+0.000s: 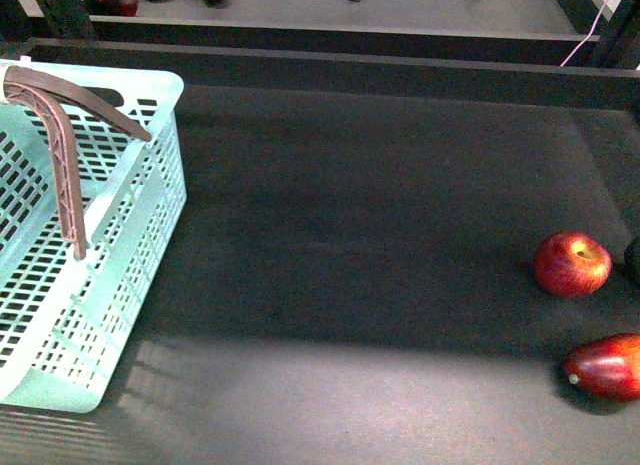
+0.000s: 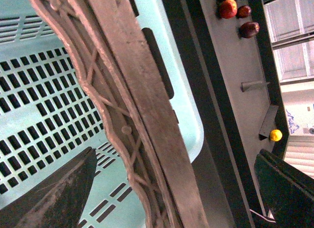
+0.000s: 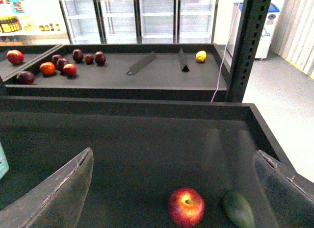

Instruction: Pick apple with right arm and hold basket with left

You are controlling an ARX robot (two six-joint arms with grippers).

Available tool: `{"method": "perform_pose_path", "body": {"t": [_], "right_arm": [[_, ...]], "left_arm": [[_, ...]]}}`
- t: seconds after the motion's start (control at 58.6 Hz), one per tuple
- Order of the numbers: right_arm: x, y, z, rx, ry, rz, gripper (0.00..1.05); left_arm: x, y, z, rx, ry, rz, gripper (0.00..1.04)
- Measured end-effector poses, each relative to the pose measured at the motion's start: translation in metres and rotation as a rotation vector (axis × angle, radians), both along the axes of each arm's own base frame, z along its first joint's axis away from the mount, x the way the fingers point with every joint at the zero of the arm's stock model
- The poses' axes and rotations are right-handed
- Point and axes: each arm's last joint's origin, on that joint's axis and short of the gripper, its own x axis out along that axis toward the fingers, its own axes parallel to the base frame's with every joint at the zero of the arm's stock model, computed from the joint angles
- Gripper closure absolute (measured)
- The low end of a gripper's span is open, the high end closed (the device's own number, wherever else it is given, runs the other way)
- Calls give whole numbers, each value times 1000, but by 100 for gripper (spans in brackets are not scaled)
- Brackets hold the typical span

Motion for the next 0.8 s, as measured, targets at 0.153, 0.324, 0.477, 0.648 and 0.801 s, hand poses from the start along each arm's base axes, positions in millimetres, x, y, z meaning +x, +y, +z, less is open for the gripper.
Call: {"method": "perform_pose_path", "body": {"t": [0.153, 0.324, 0.477, 0.648, 0.801], "right_arm": [[0, 0, 0, 0, 0, 0, 9], [0, 0, 0, 0, 0, 0, 9], [0, 0, 0, 0, 0, 0, 9], [0, 0, 0, 0, 0, 0, 9], [0, 0, 0, 0, 0, 0, 9]], "left_arm": [[18, 0, -4, -41, -20, 24, 7], [28, -3, -1, -57, -44, 31, 7], [30, -4, -5, -66, -35, 44, 17], [30, -2, -8, -54, -17, 78, 55], [29, -2, -8, -87, 0, 108, 77]]}}
